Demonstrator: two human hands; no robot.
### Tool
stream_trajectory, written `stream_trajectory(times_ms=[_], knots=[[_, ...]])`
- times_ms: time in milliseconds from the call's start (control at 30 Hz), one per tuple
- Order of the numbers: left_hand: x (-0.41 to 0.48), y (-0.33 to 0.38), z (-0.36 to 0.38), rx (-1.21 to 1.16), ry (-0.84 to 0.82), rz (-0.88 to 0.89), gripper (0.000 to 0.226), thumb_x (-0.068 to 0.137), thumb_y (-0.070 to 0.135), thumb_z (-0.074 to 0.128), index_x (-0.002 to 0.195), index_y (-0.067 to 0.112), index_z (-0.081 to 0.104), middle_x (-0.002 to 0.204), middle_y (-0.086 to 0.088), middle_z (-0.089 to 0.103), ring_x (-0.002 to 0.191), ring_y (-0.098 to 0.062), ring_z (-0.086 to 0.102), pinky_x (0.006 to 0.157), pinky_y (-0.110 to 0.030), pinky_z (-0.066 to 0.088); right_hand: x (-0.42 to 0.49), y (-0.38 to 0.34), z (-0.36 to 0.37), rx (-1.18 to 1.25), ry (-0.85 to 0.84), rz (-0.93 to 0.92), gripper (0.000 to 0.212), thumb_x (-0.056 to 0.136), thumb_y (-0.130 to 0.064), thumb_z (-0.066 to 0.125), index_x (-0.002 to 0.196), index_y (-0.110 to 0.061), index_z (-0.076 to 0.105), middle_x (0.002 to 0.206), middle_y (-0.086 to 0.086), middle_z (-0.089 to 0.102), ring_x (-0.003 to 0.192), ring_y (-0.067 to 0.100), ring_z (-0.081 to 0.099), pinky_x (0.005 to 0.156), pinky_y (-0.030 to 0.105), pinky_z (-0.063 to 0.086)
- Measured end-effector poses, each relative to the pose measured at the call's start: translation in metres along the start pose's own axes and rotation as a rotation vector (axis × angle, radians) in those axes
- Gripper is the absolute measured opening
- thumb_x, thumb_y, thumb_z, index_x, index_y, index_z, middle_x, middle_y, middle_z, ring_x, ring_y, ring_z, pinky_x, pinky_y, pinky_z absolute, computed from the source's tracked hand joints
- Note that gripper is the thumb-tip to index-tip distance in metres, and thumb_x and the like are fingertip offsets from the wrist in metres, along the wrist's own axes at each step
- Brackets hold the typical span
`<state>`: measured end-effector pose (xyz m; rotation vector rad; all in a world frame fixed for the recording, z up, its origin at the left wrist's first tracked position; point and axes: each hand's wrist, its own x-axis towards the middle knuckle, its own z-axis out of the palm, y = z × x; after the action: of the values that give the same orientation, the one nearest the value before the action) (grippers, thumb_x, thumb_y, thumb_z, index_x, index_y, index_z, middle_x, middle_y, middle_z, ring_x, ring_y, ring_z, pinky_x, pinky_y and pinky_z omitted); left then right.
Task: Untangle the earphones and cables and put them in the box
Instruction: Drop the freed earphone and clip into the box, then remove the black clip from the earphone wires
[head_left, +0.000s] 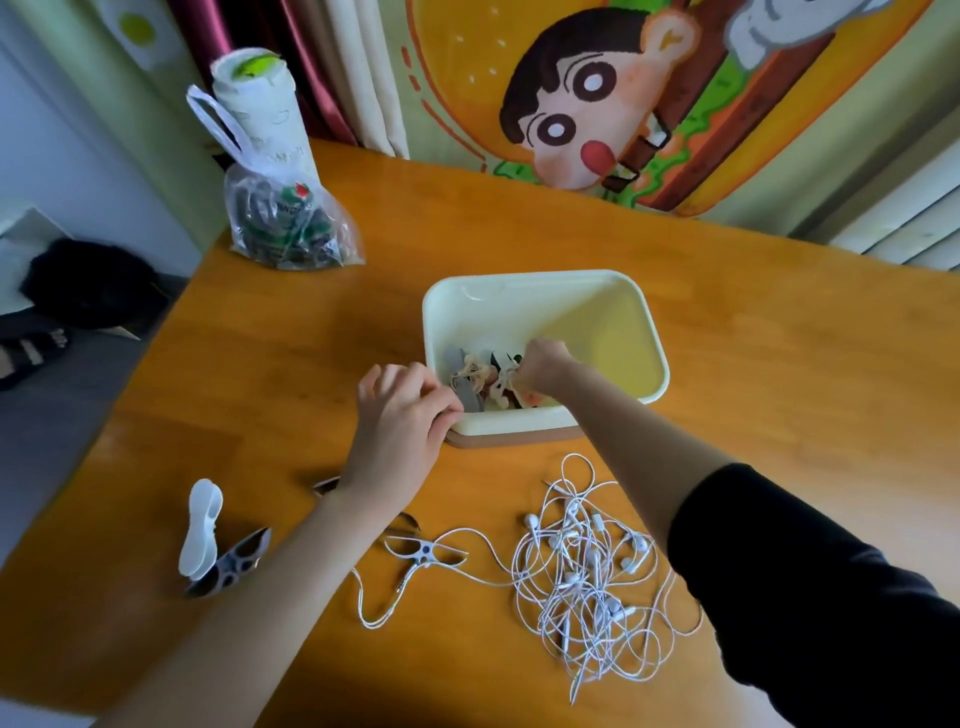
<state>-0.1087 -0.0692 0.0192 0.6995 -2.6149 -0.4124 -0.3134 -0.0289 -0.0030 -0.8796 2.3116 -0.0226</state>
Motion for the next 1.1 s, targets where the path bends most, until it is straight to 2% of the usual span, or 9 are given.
stream_trajectory(times_ms=[133,333,467,633,733,833,900,1000,1100], knots=[[0.000,0.001,0.000,-0.011,-0.003,-0.004,0.012,0.071,0.017,0.082,0.077,0.015,0.072,0.081,-0.004,0.059,0.081,-0.027,0.056,0.081,-0.045,0.044,0.012,0.007,0.007,0.006,-0.045,0.057,0.034,0.093,-0.006,0.049,0.059,-0.009,0.047,0.066,0.002,0.057,0.028,0.001,0.045,0.039,0.012,0.041],[0.001,0.001,-0.002,-0.016,-0.025,-0.018,0.010,0.073,0.017,0.081,0.078,0.016,0.072,0.082,-0.003,0.060,0.083,-0.027,0.056,0.082,-0.047,0.044,-0.006,0.009,-0.006,0.056,0.028,-0.027,0.024,0.091,-0.006,0.046,0.070,-0.010,0.055,0.075,0.006,0.053,0.061,0.016,0.046,0.052,0.022,0.040],[0.002,0.008,-0.006,-0.001,-0.035,-0.009,0.014,0.075,0.011,0.079,0.087,0.016,0.073,0.088,-0.004,0.063,0.087,-0.030,0.057,0.086,-0.052,0.043,-0.043,0.003,-0.020,0.260,0.388,-0.224,0.023,0.091,-0.004,0.046,0.111,-0.004,0.059,0.108,0.011,0.061,0.093,0.023,0.058,0.076,0.023,0.042],[-0.017,0.030,-0.008,-0.120,0.060,0.110,0.024,0.078,-0.005,0.068,0.099,0.006,0.068,0.093,-0.010,0.061,0.087,-0.026,0.058,0.074,-0.035,0.048,-0.113,0.025,0.016,0.376,0.751,-0.546,0.014,0.089,-0.001,0.052,0.103,-0.002,0.056,0.096,0.008,0.056,0.073,0.010,0.048,0.066,0.020,0.040],[-0.041,0.036,0.001,-0.194,-0.090,0.131,0.016,0.082,-0.002,0.064,0.093,0.010,0.066,0.091,-0.004,0.058,0.076,-0.020,0.058,0.060,-0.023,0.043,-0.138,0.054,0.055,0.245,0.553,-0.498,0.012,0.092,-0.010,0.054,0.103,-0.008,0.057,0.100,0.005,0.057,0.072,0.016,0.057,0.060,0.026,0.043],[-0.066,0.042,0.019,-0.163,-0.481,0.008,0.014,0.095,0.024,0.054,0.107,0.020,0.059,0.105,0.006,0.050,0.074,-0.012,0.053,0.053,-0.015,0.032,-0.148,0.081,0.089,0.043,0.148,-0.333,0.033,0.095,-0.031,0.052,0.124,-0.017,0.049,0.126,0.003,0.050,0.099,0.021,0.059,0.078,0.033,0.050],[-0.081,0.043,0.033,-0.070,-0.727,0.014,0.028,0.095,0.039,0.052,0.118,0.023,0.053,0.116,0.007,0.047,0.087,-0.012,0.055,0.062,-0.021,0.040,-0.152,0.092,0.104,-0.049,-0.017,-0.306,0.047,0.091,-0.040,0.056,0.133,-0.022,0.043,0.137,0.001,0.042,0.115,0.020,0.052,0.092,0.036,0.048],[-0.096,0.045,0.046,0.066,-0.884,0.113,0.038,0.090,0.041,0.059,0.122,0.021,0.054,0.123,0.003,0.047,0.112,-0.019,0.046,0.088,-0.032,0.043,-0.155,0.100,0.118,-0.114,-0.064,-0.308,0.053,0.086,-0.035,0.065,0.134,-0.024,0.045,0.142,0.000,0.036,0.124,0.020,0.043,0.099,0.036,0.044],[-0.102,0.042,0.052,0.067,-0.833,0.121,0.019,0.092,0.032,0.059,0.105,0.019,0.063,0.112,0.003,0.051,0.113,-0.020,0.043,0.091,-0.030,0.038,-0.158,0.108,0.119,-0.159,0.002,-0.246,0.047,0.085,-0.023,0.067,0.129,-0.024,0.049,0.140,-0.001,0.038,0.125,0.019,0.041,0.100,0.036,0.044]])
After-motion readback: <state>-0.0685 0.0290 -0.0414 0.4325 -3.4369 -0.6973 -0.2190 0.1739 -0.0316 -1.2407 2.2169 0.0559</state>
